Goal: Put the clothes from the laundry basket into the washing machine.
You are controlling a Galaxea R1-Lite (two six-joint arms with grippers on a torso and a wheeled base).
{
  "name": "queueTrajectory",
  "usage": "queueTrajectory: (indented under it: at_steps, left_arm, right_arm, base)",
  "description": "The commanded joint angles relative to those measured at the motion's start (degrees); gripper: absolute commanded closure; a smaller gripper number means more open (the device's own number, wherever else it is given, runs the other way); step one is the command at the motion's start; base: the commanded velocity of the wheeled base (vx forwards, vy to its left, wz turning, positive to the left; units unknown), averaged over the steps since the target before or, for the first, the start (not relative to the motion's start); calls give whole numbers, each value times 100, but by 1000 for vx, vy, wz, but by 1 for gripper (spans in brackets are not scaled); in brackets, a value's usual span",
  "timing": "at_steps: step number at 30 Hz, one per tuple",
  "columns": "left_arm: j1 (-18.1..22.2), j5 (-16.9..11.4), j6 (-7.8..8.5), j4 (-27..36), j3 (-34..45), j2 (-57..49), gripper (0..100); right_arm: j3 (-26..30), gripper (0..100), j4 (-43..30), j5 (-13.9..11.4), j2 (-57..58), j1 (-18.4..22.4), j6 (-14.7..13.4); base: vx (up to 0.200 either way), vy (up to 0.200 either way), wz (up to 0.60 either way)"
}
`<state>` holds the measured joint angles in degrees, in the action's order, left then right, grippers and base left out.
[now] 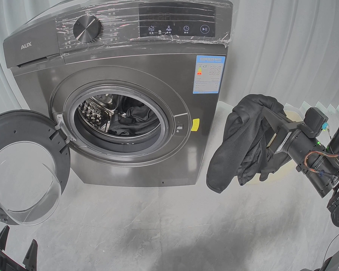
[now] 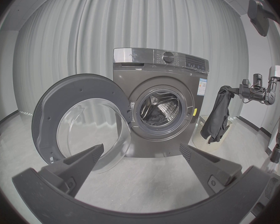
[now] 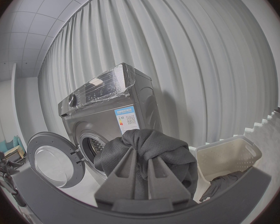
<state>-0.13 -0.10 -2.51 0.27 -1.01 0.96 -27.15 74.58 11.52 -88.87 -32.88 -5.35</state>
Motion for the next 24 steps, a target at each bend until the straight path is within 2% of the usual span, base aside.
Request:
queueTrajectory:
  at_steps: [1, 18, 24]
  left_arm:
    - [-4, 1, -4, 0, 84, -96, 0]
    - [-4, 1, -4, 0, 84, -96, 0]
    - [-4, 1, -4, 0, 84, -96, 0]
  right_arm:
    - [8, 100, 4, -1, -16, -8, -1]
    - [52, 100, 4, -1, -60, -17, -1]
    - [113, 100, 4, -1, -78, -26, -1]
  base:
    - [0, 200, 0]
    - [0, 200, 0]
    - [0, 0, 0]
